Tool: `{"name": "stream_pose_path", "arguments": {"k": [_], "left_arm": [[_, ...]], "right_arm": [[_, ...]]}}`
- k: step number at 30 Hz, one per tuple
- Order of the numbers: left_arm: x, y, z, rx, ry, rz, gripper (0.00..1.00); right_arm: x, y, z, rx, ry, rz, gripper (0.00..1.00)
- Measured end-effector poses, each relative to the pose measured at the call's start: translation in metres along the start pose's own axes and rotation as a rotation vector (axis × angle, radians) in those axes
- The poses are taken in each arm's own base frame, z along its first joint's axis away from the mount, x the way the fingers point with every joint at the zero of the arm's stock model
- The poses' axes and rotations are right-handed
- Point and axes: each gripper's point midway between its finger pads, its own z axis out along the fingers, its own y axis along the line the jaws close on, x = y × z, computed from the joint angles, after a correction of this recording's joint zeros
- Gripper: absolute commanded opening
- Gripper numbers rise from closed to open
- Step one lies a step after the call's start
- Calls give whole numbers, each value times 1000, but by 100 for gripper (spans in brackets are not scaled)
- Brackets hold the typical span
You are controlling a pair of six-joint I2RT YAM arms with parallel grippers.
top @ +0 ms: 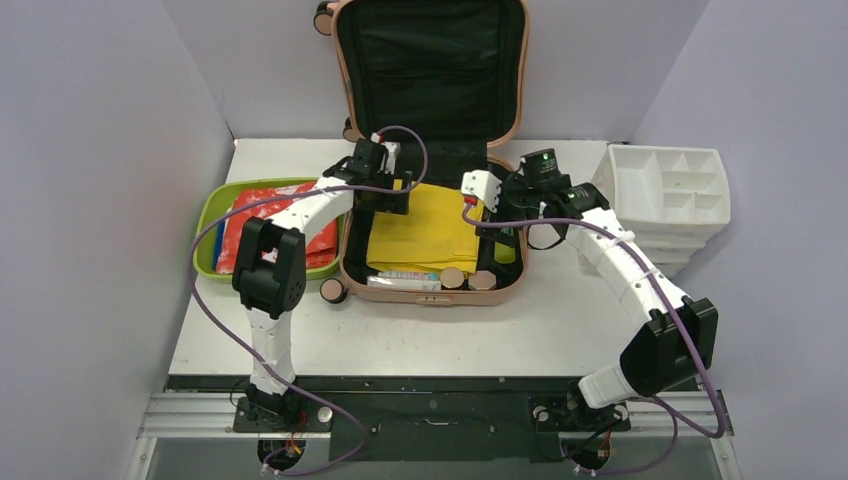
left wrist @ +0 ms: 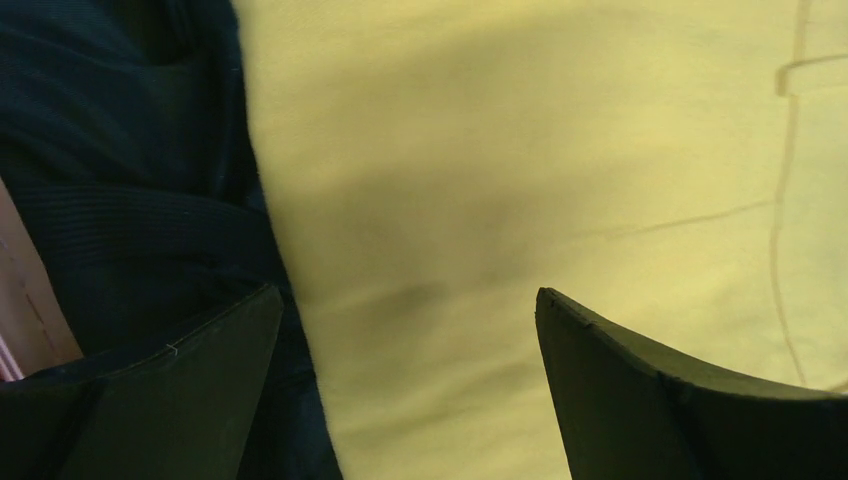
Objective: Open, take out, and arrange the luggage
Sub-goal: Pick up the clothes from the opened luggage.
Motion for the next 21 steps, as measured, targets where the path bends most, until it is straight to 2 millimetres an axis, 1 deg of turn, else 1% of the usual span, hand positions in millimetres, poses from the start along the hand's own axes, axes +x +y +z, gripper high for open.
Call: {"name": "stream_pose_path", "arguments": {"k": [3,6,11,15,18,20,21], "left_arm": [[3,10,9,-76,1,-4,96],[10,12,19,-130,13,-1,96],[26,14,35,-194,58,8,96],[28,12,34,-197,72,-13,96],[30,10,35,-186,85,-36,99],[33,6,35,-166,97,-58,87],[34,4,35,-153,101,-65,84]], "right_arm": [[1,7,-8,-1,-12,3,90],[2,11,-14,-4,-26,7,90],[4,15,-15,-13,-34,16,90],[12,24,-11,-35,-21,25,90],[13,27,-12,-39,-20,22,90],[12,26,-14,-33,-26,15,89],[11,26,-15,-30,-32,14,89]]}}
